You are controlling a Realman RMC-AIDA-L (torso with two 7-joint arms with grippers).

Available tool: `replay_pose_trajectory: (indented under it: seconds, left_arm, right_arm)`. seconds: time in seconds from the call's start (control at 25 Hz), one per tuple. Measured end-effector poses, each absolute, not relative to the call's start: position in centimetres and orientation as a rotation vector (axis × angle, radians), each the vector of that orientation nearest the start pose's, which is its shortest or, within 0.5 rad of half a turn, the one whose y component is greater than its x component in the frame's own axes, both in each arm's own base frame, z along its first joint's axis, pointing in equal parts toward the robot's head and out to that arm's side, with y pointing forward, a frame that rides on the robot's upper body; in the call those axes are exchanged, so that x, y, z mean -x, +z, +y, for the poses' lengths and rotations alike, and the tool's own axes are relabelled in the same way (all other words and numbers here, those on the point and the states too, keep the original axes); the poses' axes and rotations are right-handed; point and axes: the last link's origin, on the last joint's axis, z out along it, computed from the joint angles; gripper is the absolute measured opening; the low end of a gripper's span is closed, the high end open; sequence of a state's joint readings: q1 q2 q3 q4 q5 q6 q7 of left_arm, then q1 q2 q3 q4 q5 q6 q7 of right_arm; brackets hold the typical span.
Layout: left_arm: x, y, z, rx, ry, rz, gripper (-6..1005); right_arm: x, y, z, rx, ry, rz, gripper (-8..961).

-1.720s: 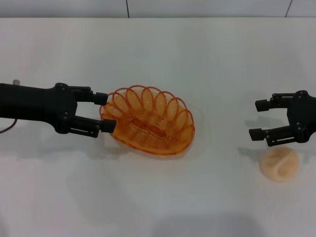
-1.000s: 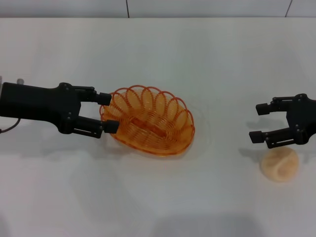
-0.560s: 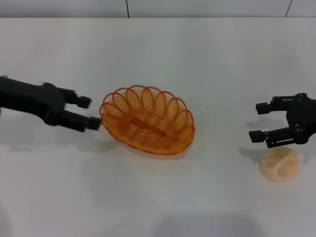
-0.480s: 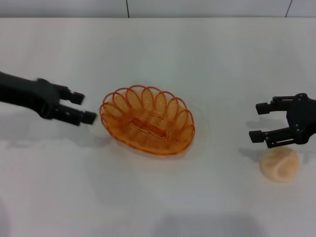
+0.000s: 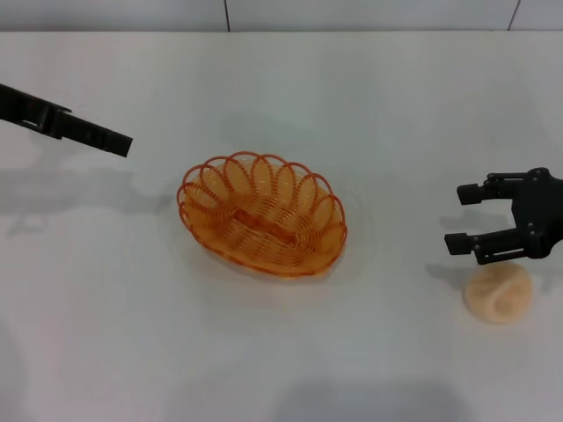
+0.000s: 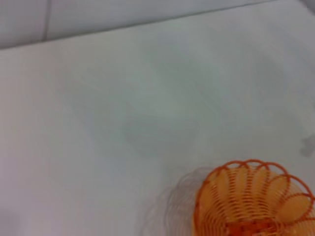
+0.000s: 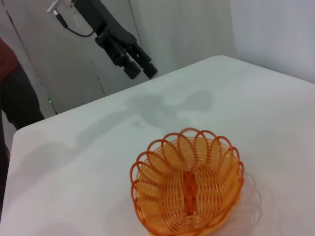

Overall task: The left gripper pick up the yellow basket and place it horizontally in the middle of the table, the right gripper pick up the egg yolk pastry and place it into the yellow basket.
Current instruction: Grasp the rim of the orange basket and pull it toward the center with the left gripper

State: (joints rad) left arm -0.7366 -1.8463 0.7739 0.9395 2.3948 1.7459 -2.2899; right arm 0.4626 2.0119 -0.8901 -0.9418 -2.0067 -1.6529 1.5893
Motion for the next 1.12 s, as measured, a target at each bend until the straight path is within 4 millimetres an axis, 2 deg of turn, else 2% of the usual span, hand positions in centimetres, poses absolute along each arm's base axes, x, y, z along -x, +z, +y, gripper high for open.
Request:
replay_pose_trajectory:
  seconds: [0.16, 0.24, 0.48, 0.8, 1.12]
  left_arm:
    - [22.9, 11.2, 39.0, 2.554, 0.057, -1.352, 860]
    - [22.2, 10.7, 39.6, 2.512, 0.087, -1.428, 860]
    - [21.1, 8.7, 40.3, 2.491, 0.233, -1.502, 860]
    - [20.6, 5.6, 40.8, 2.463, 0.553, -1.422, 859]
    - [19.5, 3.5, 41.7, 2.453, 0.6, -1.341, 859]
  right_arm:
    - [-25.2, 3.9, 32.5, 2.866, 0.465, 0.559, 841]
    - [-25.2, 3.9, 32.4, 2.864, 0.472, 0.562, 841]
    - [-25.2, 3.9, 32.3, 2.871, 0.475, 0.563, 841]
    - [-25.2, 3.8, 32.2, 2.877, 0.477, 0.565, 841]
    - [-25.4, 3.7, 32.1, 2.88, 0.483, 0.581, 842]
